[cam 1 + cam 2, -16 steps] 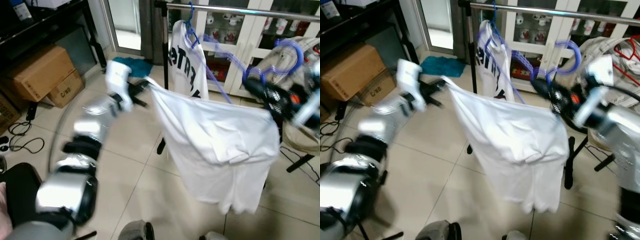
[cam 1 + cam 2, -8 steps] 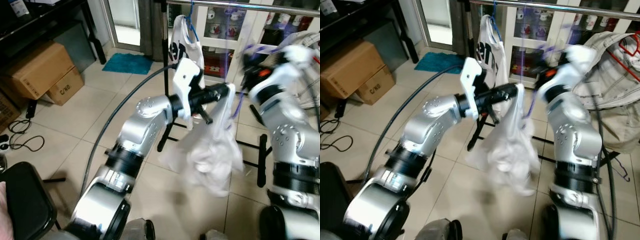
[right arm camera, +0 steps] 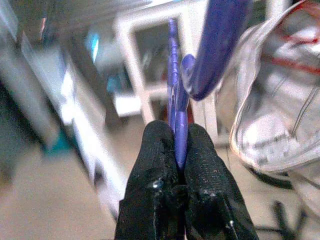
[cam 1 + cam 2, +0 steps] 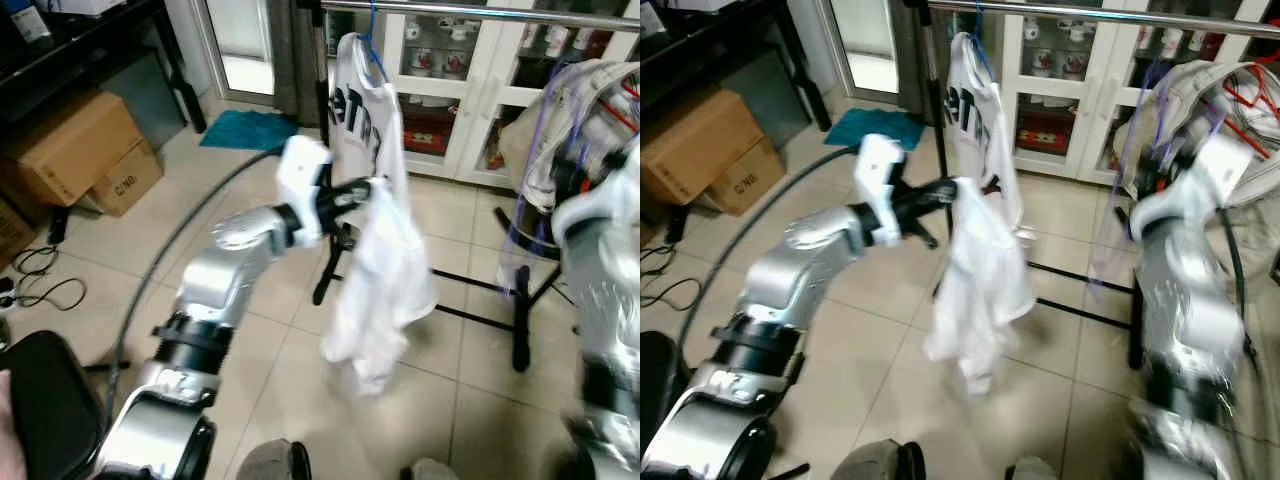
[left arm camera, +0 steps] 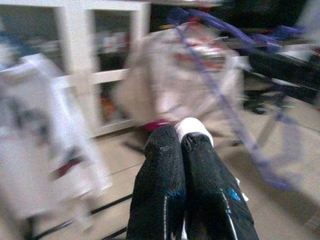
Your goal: Hang hanger
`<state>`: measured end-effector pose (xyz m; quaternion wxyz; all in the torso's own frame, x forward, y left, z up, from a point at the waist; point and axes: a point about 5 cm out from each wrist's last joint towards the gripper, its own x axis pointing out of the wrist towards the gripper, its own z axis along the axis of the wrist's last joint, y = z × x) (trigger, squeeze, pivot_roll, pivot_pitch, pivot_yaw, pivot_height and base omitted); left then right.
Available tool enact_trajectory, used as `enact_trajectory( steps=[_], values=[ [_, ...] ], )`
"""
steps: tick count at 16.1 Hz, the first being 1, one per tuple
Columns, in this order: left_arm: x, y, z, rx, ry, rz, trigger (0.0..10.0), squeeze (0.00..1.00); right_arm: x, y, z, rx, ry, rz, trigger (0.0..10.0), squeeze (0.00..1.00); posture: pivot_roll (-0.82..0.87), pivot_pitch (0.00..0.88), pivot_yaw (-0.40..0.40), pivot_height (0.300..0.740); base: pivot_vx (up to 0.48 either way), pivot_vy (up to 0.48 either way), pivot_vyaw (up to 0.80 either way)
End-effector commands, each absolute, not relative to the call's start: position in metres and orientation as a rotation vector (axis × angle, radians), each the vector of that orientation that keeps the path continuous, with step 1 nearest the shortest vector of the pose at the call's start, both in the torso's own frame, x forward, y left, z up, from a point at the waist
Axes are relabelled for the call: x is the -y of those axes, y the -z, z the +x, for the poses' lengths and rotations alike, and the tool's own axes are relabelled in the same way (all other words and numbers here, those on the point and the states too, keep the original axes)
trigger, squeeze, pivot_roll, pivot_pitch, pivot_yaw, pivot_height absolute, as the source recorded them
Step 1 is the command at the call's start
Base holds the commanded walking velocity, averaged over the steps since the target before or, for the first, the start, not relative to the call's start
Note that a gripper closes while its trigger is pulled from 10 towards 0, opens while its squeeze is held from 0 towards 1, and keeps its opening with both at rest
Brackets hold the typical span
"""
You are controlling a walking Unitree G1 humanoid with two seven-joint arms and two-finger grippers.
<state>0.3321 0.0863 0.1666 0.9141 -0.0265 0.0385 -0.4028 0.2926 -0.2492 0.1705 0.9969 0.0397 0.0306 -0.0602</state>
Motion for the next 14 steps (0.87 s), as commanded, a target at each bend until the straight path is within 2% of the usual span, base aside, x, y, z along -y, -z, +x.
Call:
enact_trajectory(
  steps=[1,2,4,6,7,8,12,13,14],
  values=[
    [-0.111,-0.157,0.335,-0.120,0.693,-0.007,4.2,0.00,0.238,-0.167,0.283,-0.092,0.073,0.020,10.0,0.00,-0.15,0.000,0.115,0.740,0.000,0.000,0.00],
    [-0.121,-0.148,0.333,-0.164,0.634,0.010,10.0,0.00,0.236,-0.161,0.271,-0.110,0.074,0.015,10.0,0.00,-0.15,0.000,0.115,0.740,0.000,0.000,-0.41],
    [-0.133,-0.135,0.325,-0.205,0.555,0.013,10.0,0.00,0.224,-0.141,0.245,-0.189,0.045,0.084,10.0,0.00,-0.17,0.000,0.119,0.740,0.000,0.000,-0.80],
    [-0.138,-0.126,0.311,-0.183,0.551,0.024,10.0,0.00,0.218,-0.125,0.217,-0.250,0.093,0.059,10.0,0.00,-0.18,0.000,0.130,0.740,0.000,0.000,-0.80],
    [-0.138,-0.126,0.310,-0.179,0.552,0.010,10.0,0.00,0.217,-0.124,0.215,-0.250,0.091,0.060,10.0,0.00,-0.18,0.000,0.130,0.740,0.000,0.000,-0.80],
    [-0.142,-0.119,0.306,-0.192,0.483,-0.049,10.0,0.00,0.219,-0.120,0.205,-0.258,0.109,0.071,10.0,0.00,-0.19,0.000,0.138,0.740,0.000,0.000,-0.80],
    [-0.140,-0.103,0.291,-0.279,0.491,-0.016,10.0,0.00,0.218,-0.128,0.200,-0.221,0.141,0.057,10.0,0.00,-0.19,0.000,0.126,0.740,0.000,0.000,-0.79],
    [-0.133,-0.107,0.288,-0.238,0.548,-0.002,10.0,0.00,0.217,-0.133,0.203,-0.184,0.145,0.074,10.0,0.00,-0.18,0.000,0.118,0.740,0.000,0.000,-0.79],
    [-0.131,-0.109,0.289,-0.203,0.536,0.021,10.0,0.00,0.216,-0.134,0.204,-0.174,0.131,0.065,10.0,0.00,-0.17,0.000,0.117,0.740,0.000,0.000,-0.79]
  ],
)
